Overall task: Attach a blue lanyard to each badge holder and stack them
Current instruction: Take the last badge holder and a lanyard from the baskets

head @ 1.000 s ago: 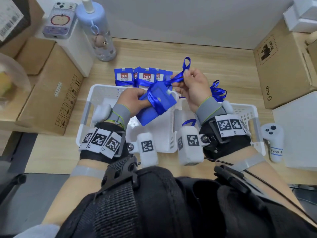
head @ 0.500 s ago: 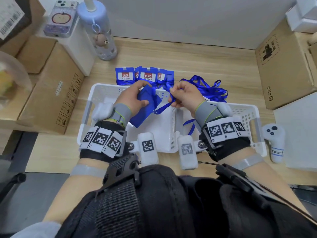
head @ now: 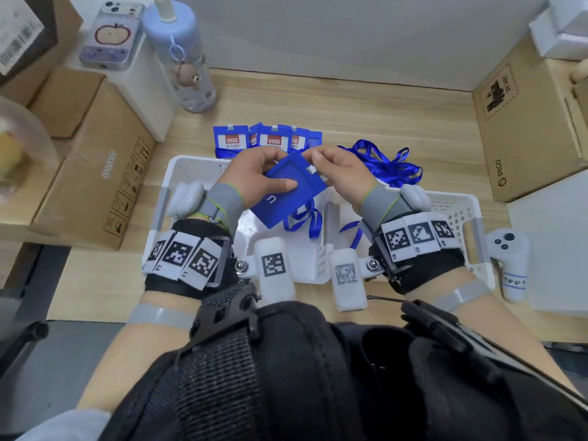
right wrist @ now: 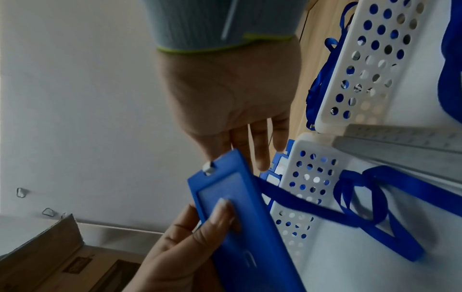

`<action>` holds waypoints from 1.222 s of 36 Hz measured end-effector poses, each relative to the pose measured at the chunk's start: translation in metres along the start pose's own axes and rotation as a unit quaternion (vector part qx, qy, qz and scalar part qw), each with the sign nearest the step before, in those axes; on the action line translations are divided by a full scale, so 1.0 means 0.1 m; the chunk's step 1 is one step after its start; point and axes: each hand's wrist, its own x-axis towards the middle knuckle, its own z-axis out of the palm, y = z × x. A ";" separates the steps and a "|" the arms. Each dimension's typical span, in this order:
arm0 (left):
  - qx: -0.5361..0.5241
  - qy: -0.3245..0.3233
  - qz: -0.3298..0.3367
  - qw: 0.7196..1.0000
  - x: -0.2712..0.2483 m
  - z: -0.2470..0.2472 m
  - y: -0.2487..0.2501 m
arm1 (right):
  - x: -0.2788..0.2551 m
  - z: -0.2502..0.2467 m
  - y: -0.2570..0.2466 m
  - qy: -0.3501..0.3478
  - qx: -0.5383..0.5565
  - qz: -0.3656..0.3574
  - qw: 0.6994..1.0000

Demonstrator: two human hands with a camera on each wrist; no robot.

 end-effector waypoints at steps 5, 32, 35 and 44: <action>-0.056 -0.015 0.028 0.998 0.01 0.00 0.04 | -0.02 -0.02 -0.05 -0.006 0.042 0.045 0.998; 0.073 -0.028 0.017 0.997 0.04 0.17 -0.07 | 0.02 -0.04 0.01 0.066 0.196 0.034 0.978; 0.032 -0.035 -0.007 0.999 0.03 0.16 -0.09 | 0.02 -0.04 0.02 0.067 0.200 0.022 0.977; -0.034 -0.043 -0.034 0.998 0.02 0.17 -0.11 | 0.00 -0.02 0.03 0.060 0.172 -0.001 0.983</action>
